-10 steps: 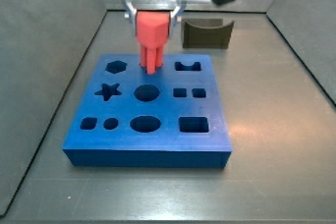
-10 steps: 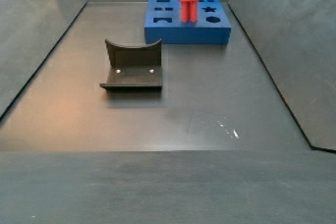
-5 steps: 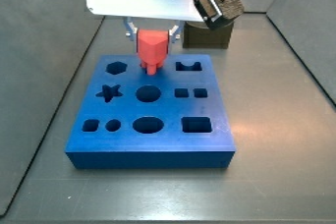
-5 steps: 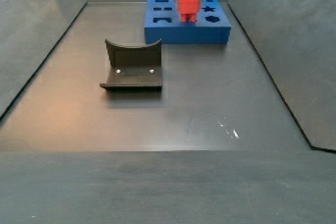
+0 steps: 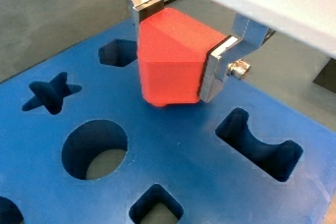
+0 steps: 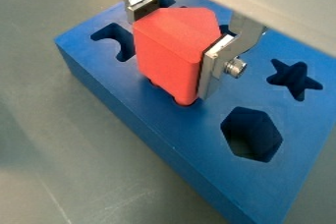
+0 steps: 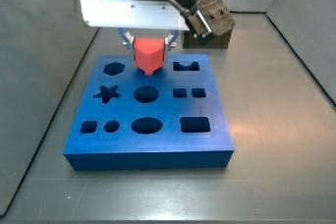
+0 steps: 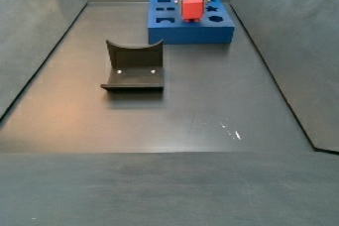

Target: Insert the 3 prong object.

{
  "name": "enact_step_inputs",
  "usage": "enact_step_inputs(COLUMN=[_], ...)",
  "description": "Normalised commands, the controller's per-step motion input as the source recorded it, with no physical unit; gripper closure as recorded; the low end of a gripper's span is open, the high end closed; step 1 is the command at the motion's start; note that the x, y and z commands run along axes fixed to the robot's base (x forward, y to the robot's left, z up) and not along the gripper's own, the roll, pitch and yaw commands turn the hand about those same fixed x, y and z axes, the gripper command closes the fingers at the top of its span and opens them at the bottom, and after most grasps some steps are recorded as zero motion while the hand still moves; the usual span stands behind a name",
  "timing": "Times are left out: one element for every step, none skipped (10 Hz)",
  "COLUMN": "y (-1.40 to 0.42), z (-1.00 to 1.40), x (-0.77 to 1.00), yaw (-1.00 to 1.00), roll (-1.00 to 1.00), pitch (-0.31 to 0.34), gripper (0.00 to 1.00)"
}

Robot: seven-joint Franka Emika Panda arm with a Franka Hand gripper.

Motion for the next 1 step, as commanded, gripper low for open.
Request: enact_step_inputs(y=[0.0], z=[0.0], x=[0.0], yaw=[0.0], roll=[0.0], pitch=[0.0], gripper=[1.0])
